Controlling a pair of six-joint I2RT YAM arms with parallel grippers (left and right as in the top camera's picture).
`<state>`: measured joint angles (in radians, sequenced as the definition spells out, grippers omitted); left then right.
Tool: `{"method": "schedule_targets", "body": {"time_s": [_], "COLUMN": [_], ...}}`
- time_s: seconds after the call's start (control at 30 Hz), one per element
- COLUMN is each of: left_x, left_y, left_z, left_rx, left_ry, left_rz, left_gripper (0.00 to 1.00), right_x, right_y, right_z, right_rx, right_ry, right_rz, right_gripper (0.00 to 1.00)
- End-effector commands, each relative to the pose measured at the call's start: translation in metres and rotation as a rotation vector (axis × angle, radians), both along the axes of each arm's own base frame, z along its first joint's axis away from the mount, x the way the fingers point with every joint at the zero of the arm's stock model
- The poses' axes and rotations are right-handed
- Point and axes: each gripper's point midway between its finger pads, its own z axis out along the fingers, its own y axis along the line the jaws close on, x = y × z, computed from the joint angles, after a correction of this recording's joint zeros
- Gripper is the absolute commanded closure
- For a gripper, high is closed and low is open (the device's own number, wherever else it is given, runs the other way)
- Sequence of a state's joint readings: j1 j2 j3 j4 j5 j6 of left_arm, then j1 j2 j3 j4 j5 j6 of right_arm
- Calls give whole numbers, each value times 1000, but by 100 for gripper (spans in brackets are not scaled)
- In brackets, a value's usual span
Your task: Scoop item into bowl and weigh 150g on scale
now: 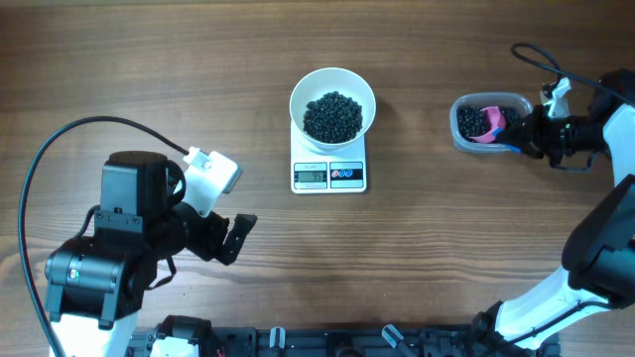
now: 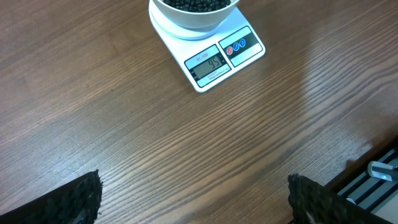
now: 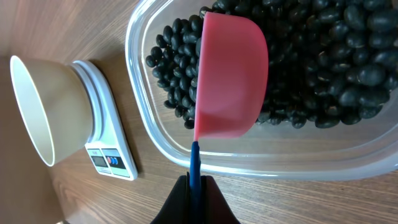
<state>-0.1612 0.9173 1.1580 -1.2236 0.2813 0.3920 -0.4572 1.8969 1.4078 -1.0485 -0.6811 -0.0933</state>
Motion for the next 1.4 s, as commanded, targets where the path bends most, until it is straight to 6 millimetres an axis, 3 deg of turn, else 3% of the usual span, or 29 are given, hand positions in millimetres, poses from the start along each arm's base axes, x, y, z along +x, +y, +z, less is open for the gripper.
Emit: {"method": "schedule_targets", "body": {"time_s": [0.0,0.97,1.37], "left_x": [2,2,2], "left_y": [2,2,2], "left_z": [6,6,6], "left_rx": [9,9,9], "left_ry": [-27,-27,-27], "left_rz": [-8,-8,-8], "left_gripper": [0,0,0], "right_x": [0,-13,-14], "right_y": [9,-19,-4], "right_z": [2,34,60], "right_rx": [76,290,433], "right_ry": [-4,-121,-198], "right_rz": [-7,-100,-81], "right_gripper": [96,96,96]}}
